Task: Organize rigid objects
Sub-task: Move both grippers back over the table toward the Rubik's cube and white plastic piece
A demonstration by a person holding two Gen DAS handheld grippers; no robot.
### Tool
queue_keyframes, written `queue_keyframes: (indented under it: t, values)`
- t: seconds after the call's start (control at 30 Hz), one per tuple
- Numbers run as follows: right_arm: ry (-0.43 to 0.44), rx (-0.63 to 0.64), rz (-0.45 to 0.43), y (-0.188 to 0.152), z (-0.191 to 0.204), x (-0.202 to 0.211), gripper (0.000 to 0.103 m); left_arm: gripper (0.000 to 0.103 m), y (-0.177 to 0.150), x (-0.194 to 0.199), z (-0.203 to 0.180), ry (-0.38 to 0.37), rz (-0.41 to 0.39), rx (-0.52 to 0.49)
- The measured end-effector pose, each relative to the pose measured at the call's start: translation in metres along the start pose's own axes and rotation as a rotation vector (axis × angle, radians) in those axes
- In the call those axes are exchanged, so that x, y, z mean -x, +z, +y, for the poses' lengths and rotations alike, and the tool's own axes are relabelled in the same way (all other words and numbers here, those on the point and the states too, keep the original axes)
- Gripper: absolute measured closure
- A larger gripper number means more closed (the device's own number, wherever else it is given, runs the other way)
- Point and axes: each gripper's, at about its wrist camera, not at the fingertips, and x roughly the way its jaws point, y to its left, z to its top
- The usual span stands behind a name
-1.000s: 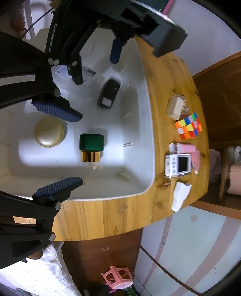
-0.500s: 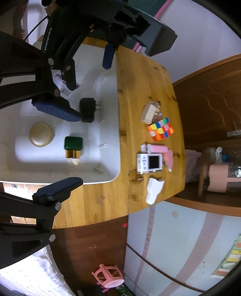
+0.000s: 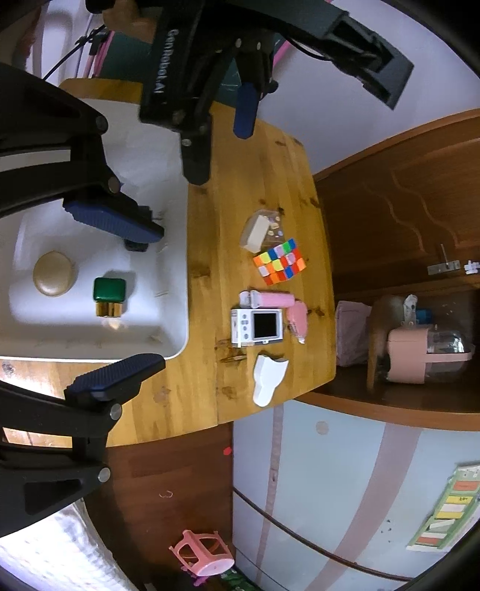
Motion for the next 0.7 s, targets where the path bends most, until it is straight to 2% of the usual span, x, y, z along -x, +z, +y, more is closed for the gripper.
queue_keyframes:
  t: [0.23, 0.4, 0.7]
  values:
    - [0.008, 0.004, -0.042, 0.016, -0.002, 0.006, 0.04, 0.015, 0.02, 0.023, 0.004, 0.051, -0.098, 0.026]
    - [-0.002, 0.021, -0.062, 0.027, -0.004, 0.006, 0.04, 0.015, 0.031, 0.03, 0.005, 0.071, -0.139, 0.043]
    - [-0.04, 0.055, -0.097, 0.051, -0.017, 0.0, 0.04, 0.015, 0.051, 0.022, 0.014, 0.118, -0.151, 0.092]
